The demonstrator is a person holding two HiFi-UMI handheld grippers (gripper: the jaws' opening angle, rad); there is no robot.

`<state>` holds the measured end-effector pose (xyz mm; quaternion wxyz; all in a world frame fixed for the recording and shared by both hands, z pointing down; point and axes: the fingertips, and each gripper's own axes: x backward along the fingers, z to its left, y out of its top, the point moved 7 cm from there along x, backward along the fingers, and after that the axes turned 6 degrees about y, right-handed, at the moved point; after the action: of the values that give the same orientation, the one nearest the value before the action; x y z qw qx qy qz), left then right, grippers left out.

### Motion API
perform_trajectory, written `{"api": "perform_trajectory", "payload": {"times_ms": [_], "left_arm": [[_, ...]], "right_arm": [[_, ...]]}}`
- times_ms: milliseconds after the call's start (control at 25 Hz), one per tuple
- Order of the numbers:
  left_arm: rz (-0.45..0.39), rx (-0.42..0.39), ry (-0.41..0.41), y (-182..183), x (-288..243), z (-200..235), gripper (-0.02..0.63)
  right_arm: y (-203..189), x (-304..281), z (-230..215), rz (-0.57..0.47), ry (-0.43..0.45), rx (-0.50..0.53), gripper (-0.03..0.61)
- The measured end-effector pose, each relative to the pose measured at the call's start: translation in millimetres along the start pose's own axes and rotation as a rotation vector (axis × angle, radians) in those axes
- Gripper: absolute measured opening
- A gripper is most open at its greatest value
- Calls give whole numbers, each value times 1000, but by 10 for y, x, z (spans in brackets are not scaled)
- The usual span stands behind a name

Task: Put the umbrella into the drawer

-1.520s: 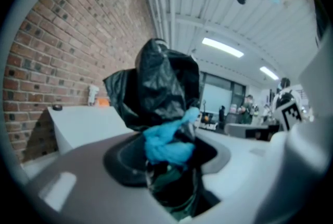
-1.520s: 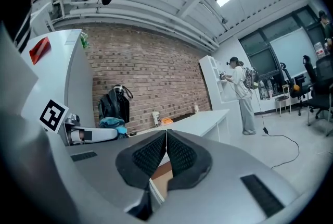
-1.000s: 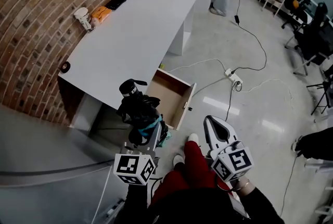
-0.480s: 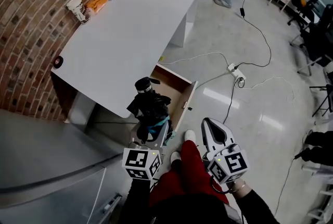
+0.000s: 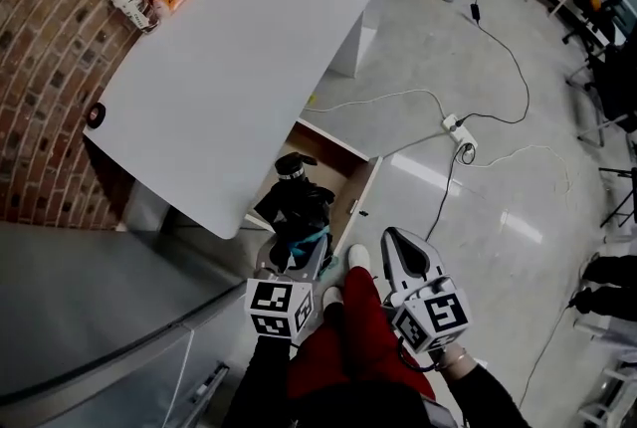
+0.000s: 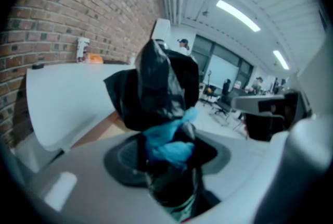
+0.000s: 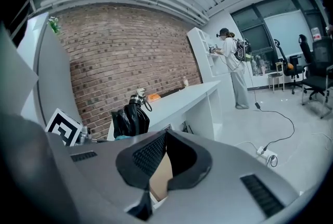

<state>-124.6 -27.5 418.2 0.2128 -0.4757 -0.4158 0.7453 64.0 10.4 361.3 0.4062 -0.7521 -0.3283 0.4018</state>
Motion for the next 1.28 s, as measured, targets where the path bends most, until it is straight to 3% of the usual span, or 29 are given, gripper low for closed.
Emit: {"api": "perform_trajectory", "payload": {"times_ms": [440, 1000, 1280], "left_arm": [[143, -3, -17, -209, -602, 101, 214], [236, 89, 43, -417, -1222, 311, 215], [276, 120, 73, -547, -1447, 372, 215]], "right_arm": [[-194, -396, -395, 76, -9, -3, 6], [-328, -970, -735, 162, 26, -27, 6], [-543, -1246, -845, 256, 58, -36, 6]]}}
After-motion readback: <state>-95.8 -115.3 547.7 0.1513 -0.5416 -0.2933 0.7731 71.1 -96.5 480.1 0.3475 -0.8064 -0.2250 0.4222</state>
